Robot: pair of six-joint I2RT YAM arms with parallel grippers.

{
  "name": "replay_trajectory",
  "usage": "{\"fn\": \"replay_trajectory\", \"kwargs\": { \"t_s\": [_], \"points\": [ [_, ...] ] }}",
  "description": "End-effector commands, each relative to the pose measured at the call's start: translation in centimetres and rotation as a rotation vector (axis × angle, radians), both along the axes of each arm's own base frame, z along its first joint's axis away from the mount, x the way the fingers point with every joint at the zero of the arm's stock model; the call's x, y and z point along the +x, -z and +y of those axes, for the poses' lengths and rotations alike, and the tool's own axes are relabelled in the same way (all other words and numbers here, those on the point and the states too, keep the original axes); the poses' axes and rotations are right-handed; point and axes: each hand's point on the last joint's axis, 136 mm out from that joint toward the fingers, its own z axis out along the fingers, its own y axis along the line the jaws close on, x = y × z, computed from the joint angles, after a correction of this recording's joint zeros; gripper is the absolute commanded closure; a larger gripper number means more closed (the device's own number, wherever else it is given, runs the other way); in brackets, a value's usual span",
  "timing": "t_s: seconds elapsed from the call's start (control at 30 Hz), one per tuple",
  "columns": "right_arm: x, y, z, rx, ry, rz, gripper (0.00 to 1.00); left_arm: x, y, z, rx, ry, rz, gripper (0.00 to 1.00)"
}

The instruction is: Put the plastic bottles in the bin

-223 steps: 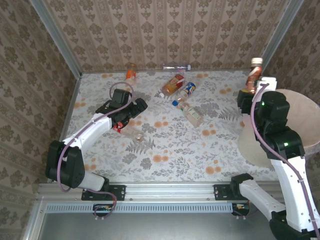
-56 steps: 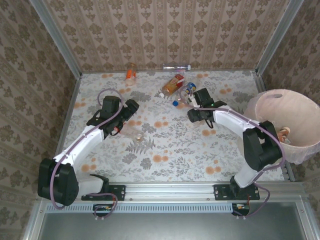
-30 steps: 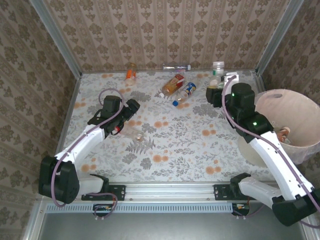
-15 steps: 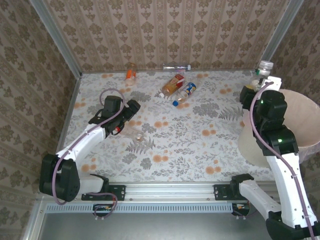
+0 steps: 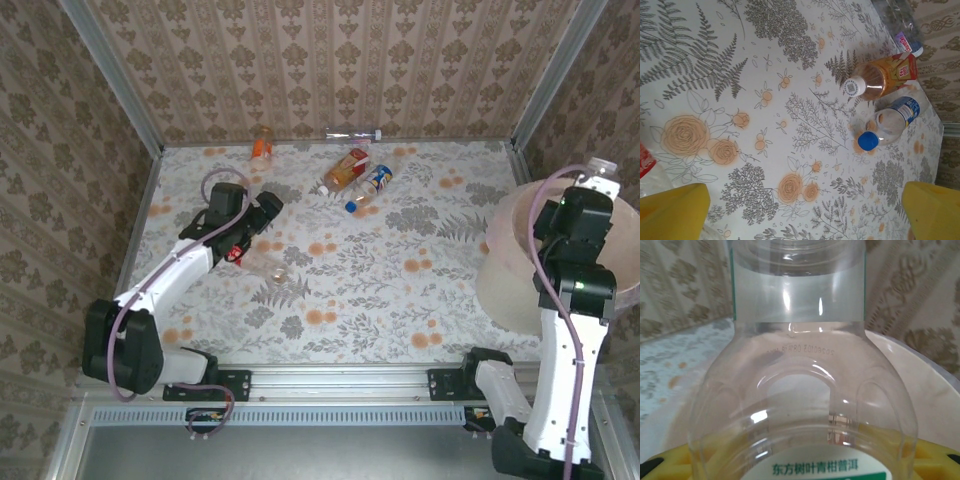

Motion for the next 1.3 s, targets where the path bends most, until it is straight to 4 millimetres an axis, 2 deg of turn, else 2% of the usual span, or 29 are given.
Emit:
{"fn": "replay_trajectory", "kwargs": {
  "t_s": [0.0, 0.27, 0.43, 0.57, 0.63, 0.8, 1.03, 1.27],
  "points": [
    [-1.6, 1.1, -0.9, 0.021, 0.041, 0.075, 0.49, 0.4, -1.0, -1.1, -0.010, 0.041, -0.001, 0.00],
    [-5.5, 3.2, -4.6, -0.039, 0.299, 0.258, 0.45, 1.0, -1.8, -2.2, 0.002, 0.084, 0.010, 0.00],
    [-6.8, 4.5, -6.0, -0.059, 0.371, 0.339, 0.39, 1.0, -2.1, -2.5, 0.002, 0.090, 0.008, 0.00],
    [-7.0, 4.3, -6.4, -0.071, 0.405, 0.336, 0.14, 0.8, -1.7, -2.7, 0.002, 0.091, 0.016, 0.00],
    [-7.0, 3.9, -6.5, -0.073, 0.416, 0.321, 0.06, 0.7, -1.6, -2.8, 0.002, 0.093, 0.020, 0.00],
    [-6.5, 3.1, -6.0, -0.033, 0.398, 0.253, 0.00, 0.5, -1.4, -2.8, 0.006, 0.093, 0.021, 0.00],
    [-5.1, 2.4, -4.3, 0.043, 0.304, 0.134, 0.00, 0.3, -1.8, -2.4, 0.016, 0.087, 0.004, 0.00],
    [-1.3, 0.3, 0.1, 0.145, 0.036, -0.136, 0.00, 0.1, -1.5, -1.5, 0.032, 0.063, 0.007, 0.00]
  ]
}}
